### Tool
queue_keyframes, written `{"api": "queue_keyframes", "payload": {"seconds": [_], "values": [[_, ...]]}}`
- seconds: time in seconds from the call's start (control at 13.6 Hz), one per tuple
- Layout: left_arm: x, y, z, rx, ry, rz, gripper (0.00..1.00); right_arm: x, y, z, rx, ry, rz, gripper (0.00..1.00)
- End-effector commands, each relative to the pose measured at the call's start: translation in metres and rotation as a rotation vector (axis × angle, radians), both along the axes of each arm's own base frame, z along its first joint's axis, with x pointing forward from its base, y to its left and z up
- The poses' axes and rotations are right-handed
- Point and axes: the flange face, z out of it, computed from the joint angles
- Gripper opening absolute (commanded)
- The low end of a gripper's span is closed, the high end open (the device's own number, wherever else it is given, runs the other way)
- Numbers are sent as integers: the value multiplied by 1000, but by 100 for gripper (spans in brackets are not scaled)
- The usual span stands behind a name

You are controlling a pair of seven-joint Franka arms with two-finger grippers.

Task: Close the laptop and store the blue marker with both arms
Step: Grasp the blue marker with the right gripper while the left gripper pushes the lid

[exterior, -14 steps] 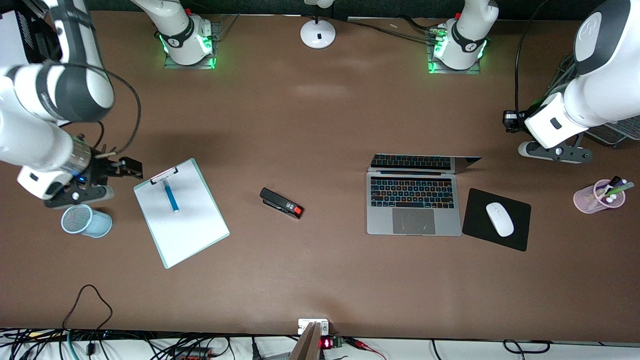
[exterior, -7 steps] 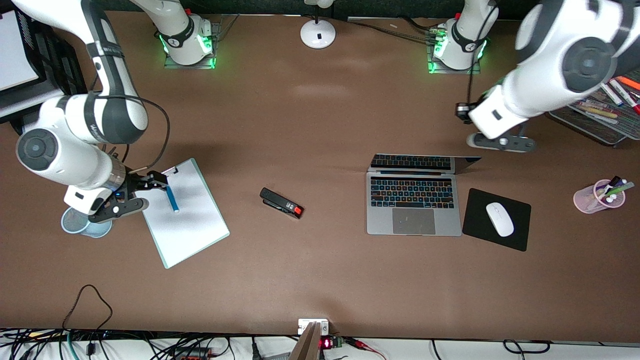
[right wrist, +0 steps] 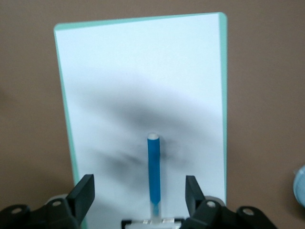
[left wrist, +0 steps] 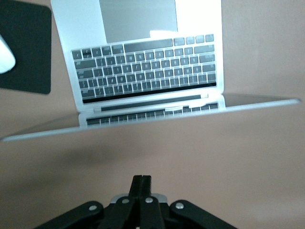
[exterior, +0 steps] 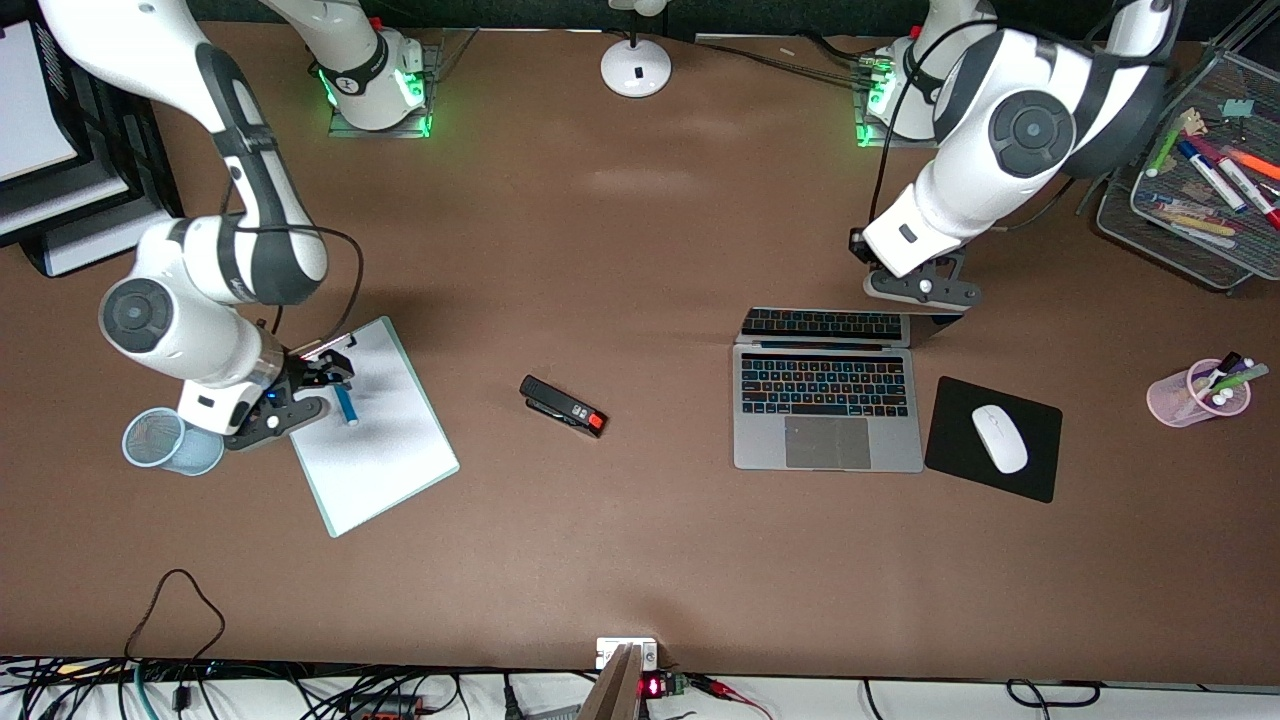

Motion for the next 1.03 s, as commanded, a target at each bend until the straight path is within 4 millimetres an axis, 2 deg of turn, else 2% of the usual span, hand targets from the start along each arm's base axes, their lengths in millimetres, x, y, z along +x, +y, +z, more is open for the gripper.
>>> {"api": "queue_keyframes", "payload": {"seconds": [0.0, 0.22, 0.29, 0.66, 0.96], "values": [[-5, 6, -35, -23, -49, 27, 0, -8, -3, -27, 4, -15, 46, 81], [6, 3, -59, -45, -72, 39, 0, -9, -3, -47, 0, -8, 50, 69], [8, 2, -63, -49, -79, 41, 0, -9, -3, -53, -1, 0, 51, 69], [20, 1, -64, -39, -164, 8, 0, -7, -8, -73, -3, 1, 53, 60], [35, 0, -70, -72, -221, 21, 0, -6, -13, -76, -3, 3, 42, 50]]}}
